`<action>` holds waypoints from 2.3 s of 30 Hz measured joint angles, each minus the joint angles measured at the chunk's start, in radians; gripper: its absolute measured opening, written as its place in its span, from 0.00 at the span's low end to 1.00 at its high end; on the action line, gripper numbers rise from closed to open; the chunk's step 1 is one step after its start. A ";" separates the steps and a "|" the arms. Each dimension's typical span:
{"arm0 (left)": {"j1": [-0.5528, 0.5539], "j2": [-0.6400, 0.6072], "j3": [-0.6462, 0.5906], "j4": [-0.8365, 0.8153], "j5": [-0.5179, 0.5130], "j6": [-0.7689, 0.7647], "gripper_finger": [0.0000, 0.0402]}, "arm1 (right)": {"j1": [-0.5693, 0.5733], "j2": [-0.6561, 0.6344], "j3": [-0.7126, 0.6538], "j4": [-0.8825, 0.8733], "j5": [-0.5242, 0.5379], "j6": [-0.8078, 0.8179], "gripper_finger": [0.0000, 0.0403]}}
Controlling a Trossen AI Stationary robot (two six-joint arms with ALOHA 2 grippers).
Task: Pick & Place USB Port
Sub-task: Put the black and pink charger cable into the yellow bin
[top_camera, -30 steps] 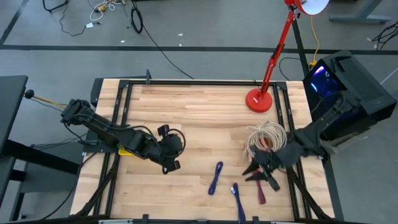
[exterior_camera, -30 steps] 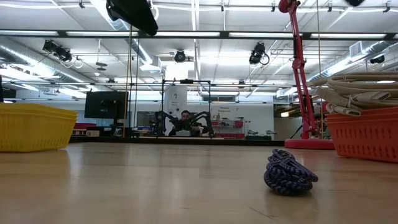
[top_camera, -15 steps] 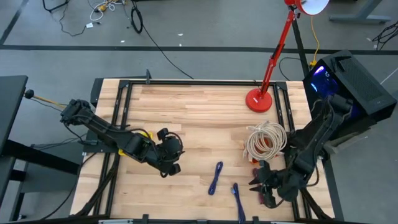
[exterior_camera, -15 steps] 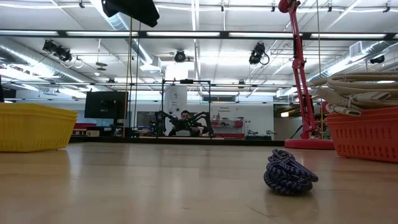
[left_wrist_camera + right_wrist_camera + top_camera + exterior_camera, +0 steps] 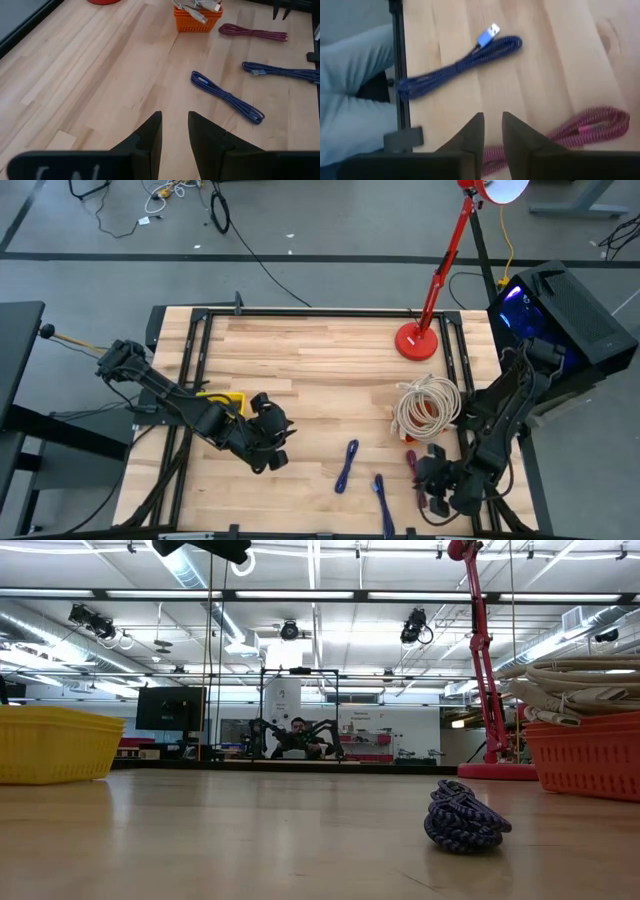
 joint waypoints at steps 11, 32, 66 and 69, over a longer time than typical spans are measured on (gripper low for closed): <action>0.000 0.000 0.000 0.000 0.000 0.000 0.25 | 0.013 -0.001 0.000 -0.135 -0.168 0.101 0.10; -0.039 0.000 0.000 0.050 0.000 -0.013 0.25 | 0.004 -0.001 -0.262 0.369 -0.287 0.160 0.17; -0.043 0.000 0.000 0.055 -0.003 -0.020 0.25 | -0.066 -0.002 -0.293 0.338 -0.265 0.204 0.28; -0.043 0.000 0.000 0.055 -0.003 -0.021 0.25 | -0.076 -0.001 -0.292 0.315 -0.265 0.216 0.28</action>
